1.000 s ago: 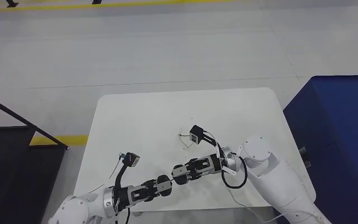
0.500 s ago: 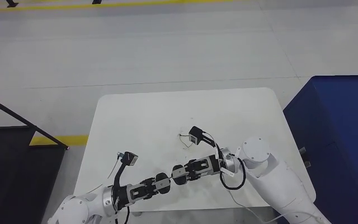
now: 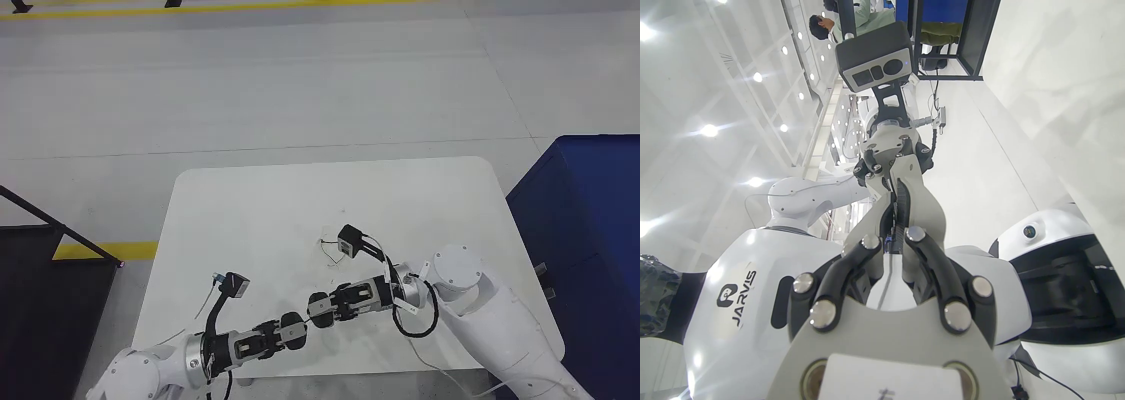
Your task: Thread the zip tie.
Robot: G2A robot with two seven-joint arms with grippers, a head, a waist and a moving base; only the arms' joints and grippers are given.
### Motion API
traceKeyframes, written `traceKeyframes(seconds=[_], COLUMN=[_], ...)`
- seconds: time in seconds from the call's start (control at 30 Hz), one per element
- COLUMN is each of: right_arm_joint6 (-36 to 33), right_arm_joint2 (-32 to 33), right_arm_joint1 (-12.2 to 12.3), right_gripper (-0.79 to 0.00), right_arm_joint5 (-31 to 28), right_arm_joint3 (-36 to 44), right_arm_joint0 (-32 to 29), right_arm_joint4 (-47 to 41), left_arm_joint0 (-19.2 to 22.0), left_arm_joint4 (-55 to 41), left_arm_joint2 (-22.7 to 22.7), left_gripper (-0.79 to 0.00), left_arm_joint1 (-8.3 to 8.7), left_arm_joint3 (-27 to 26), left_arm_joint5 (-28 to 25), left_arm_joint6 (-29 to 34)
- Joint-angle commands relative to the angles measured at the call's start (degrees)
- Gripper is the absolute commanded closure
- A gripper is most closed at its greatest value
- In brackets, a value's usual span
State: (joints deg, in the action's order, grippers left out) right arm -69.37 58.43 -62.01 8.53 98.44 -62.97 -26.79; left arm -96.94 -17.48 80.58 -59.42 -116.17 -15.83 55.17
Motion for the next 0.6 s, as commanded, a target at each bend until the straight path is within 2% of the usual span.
traceKeyframes(seconds=[0.0,0.3,0.33,0.5,0.57], right_arm_joint6=[-0.1,-0.3,-0.2,-0.6,-0.6], right_arm_joint2=[-0.1,0.5,0.6,1.7,2.1], right_arm_joint1=[0.0,0.2,0.3,0.5,0.5], right_gripper=[0.000,0.000,0.000,0.000,0.000], right_arm_joint5=[0.0,-0.4,-0.5,-0.7,-0.9], right_arm_joint3=[-0.1,-0.3,-0.3,-0.9,-1.1], right_arm_joint0=[0.1,0.0,0.0,-0.6,-0.8], right_arm_joint4=[0.1,-1.1,-1.3,-3.1,-3.8], left_arm_joint0=[0.2,0.9,0.9,1.4,1.2], left_arm_joint4=[0.0,-1.1,-1.7,-7.1,-12.7], left_arm_joint2=[-0.1,-0.5,-0.6,0.8,1.1], left_gripper=[0.000,-0.009,-0.785,-0.785,-0.785], left_arm_joint1=[0.03,0.22,0.23,0.40,0.34], left_arm_joint3=[0.1,0.5,0.5,3.0,4.5], left_arm_joint5=[0.1,0.2,0.1,0.7,0.1], left_arm_joint6=[-0.3,0.2,0.4,1.9,3.1])
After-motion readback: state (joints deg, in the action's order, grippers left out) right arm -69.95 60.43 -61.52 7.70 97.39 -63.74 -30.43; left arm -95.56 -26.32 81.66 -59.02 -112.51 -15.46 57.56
